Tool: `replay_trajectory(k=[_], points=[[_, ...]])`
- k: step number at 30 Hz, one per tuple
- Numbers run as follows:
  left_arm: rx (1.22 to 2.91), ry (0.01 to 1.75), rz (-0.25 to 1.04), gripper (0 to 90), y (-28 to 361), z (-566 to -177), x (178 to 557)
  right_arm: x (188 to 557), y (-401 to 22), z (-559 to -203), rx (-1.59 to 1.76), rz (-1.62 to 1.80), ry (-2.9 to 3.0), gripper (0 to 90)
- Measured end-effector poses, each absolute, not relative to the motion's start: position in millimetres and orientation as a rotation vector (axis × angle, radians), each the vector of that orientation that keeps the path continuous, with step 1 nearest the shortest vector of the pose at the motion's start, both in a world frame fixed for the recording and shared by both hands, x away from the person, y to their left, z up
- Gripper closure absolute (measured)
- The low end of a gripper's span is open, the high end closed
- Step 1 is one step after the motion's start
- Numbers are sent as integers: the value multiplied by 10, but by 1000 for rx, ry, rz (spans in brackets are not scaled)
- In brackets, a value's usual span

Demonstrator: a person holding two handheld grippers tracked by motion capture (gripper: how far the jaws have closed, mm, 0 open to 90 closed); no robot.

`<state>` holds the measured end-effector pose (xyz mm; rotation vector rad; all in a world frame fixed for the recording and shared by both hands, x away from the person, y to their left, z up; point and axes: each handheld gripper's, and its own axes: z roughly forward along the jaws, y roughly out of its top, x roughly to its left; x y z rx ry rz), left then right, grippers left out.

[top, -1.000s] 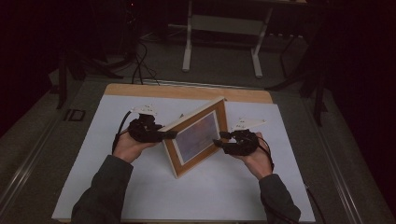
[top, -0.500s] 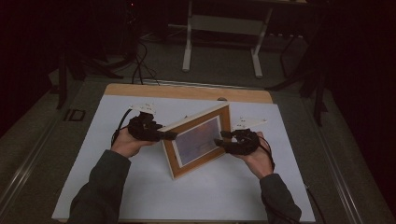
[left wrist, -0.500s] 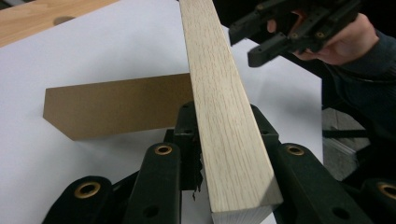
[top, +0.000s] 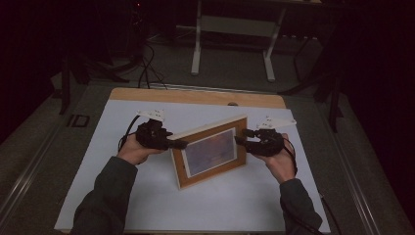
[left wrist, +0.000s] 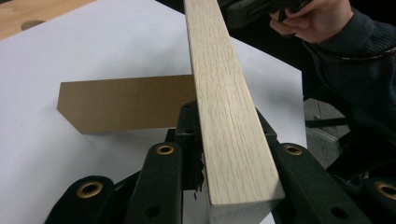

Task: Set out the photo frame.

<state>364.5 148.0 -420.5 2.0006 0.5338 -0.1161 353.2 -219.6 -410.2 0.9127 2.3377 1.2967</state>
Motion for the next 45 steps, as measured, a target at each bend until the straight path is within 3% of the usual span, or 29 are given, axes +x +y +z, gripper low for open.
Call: replay_trajectory(k=[7,19,30,45], points=[[2027,581,-94,722,1467,-4187,3603,3638,-2320,-4040,951,1267,2318,539],[2033,680,-37,599,1458,-4226,3509,3817,-2352,-4082,972,1263,2350,467],[1958,805,89,584,1461,-4287,3339,3959,-2275,-4145,953,1297,2376,434],[1936,882,130,569,1432,-4340,3191,4044,-2268,-4150,893,1395,2409,410]])
